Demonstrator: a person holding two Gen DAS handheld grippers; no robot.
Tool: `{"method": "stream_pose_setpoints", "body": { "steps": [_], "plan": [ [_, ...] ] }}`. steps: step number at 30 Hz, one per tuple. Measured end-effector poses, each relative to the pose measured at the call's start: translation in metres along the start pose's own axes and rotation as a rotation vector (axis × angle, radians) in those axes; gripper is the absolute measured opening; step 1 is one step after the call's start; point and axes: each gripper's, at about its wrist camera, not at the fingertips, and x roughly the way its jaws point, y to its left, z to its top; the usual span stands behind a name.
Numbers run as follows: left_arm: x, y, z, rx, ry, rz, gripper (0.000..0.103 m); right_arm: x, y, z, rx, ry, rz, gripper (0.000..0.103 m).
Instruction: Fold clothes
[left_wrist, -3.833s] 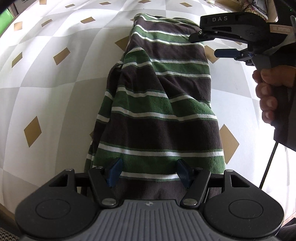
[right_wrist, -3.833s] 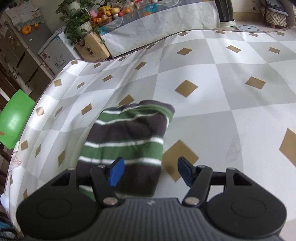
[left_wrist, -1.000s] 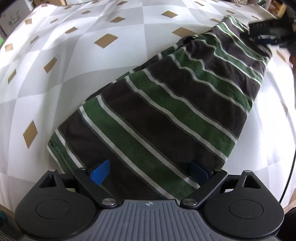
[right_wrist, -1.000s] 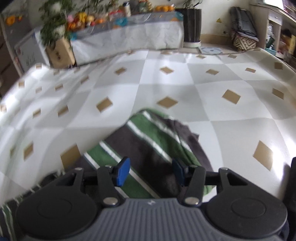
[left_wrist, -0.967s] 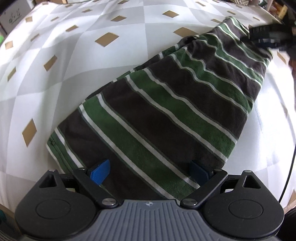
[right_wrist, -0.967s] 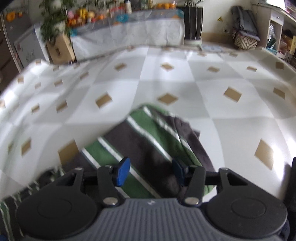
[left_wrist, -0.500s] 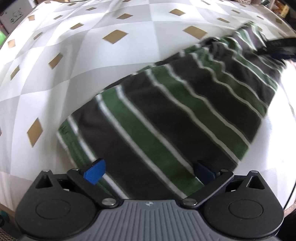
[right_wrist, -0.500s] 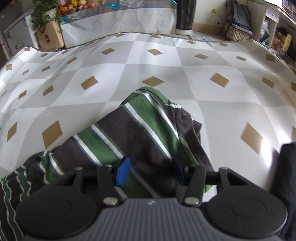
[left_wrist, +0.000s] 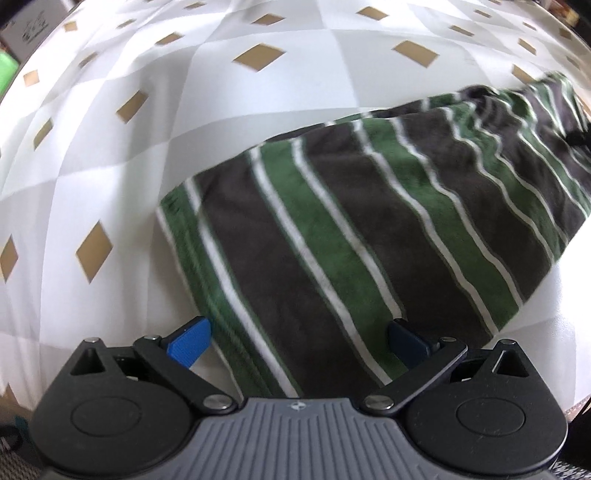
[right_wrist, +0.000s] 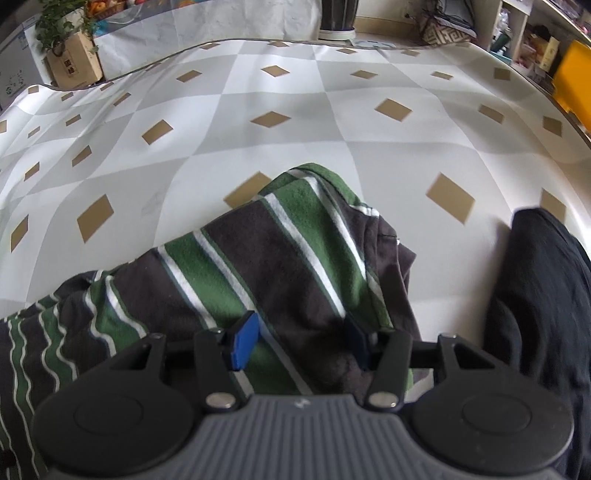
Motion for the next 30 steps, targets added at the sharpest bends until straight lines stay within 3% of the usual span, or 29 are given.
{"method": "stream_pose_setpoints", "body": {
  "steps": [6,14,21,30],
  "plan": [
    [-0.010,-0.001,-0.011,0.014,-0.034,0.049,0.101,-0.013,0.002,-0.022,0.007,0.005,-0.009,0.052],
    [-0.028,0.001,-0.025,-0.060,-0.095,-0.010,0.101,-0.027,0.008,-0.047,0.032,0.016,-0.033,0.054],
    [-0.015,-0.008,-0.034,-0.045,-0.046,0.018,0.101,-0.038,0.015,-0.067,0.033,0.031,-0.045,0.058],
    [-0.010,0.006,-0.035,-0.129,-0.038,0.031,0.103,-0.052,0.031,-0.093,0.027,0.038,-0.056,0.065]
  ]
}}
